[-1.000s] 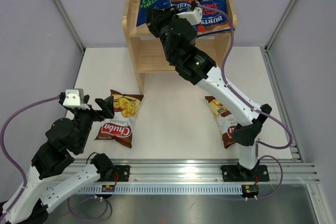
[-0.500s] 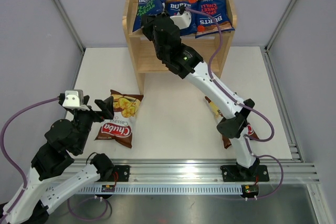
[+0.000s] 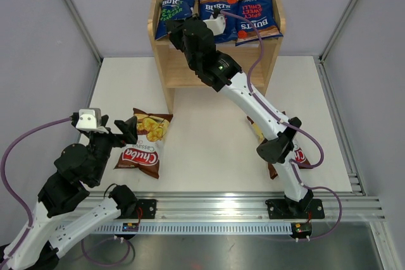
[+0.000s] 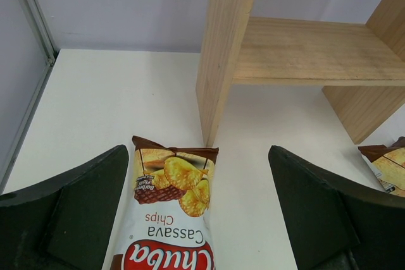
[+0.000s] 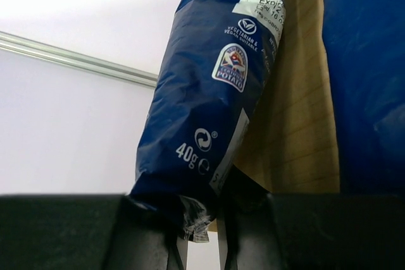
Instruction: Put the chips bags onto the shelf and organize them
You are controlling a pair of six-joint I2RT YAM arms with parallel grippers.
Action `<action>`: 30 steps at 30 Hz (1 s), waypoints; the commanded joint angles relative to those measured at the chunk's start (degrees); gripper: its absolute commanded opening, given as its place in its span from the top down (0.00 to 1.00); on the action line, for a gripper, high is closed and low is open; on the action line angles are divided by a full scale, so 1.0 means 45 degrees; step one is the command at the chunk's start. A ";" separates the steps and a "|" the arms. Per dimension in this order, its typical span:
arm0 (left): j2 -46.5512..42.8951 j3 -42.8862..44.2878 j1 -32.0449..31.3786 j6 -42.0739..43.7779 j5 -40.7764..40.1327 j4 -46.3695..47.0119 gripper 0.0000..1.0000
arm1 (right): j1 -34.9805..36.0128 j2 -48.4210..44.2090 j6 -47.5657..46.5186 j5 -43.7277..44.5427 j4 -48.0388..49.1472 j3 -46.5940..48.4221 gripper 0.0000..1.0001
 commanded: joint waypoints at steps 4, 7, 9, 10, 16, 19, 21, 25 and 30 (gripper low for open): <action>-0.0188 -0.0087 0.0061 0.0222 0.0363 0.0643 0.04 | -0.0056 -0.0211 0.0757 -0.0305 -0.0205 0.0486 0.71; -0.0227 -0.0087 0.0081 0.0222 0.0383 0.0643 0.05 | -0.0036 -0.0212 0.0835 -0.0383 -0.0886 0.0894 0.60; -0.0246 -0.0087 0.0081 0.0203 0.0383 0.0662 0.05 | -0.0056 -0.0231 0.0971 -0.0383 -0.1181 0.0935 0.53; -0.0246 -0.0087 0.0062 0.0202 0.0383 0.0643 0.05 | -0.0056 -0.0289 0.1068 -0.0403 -0.1375 0.0896 0.51; -0.0266 -0.0106 0.0120 0.0183 0.0403 0.0662 0.05 | -0.0056 -0.0465 0.1401 -0.0597 -0.1709 0.0720 0.41; -0.0227 -0.0106 0.0120 0.0163 0.0422 0.0642 0.05 | -0.0056 -0.0563 0.1460 -0.0852 -0.1748 0.0700 0.41; -0.0246 -0.0106 0.0120 0.0163 0.0422 0.0642 0.05 | -0.0056 -0.0661 0.1538 -0.1027 -0.1787 0.0623 0.39; -0.0266 -0.0106 0.0120 0.0163 0.0481 0.0662 0.05 | -0.0036 -0.0934 0.1734 -0.1243 -0.2000 0.0368 0.11; -0.0246 -0.0126 0.0139 0.0144 0.0481 0.0681 0.05 | -0.0036 -0.1305 0.1831 -0.1301 -0.2139 0.0018 0.01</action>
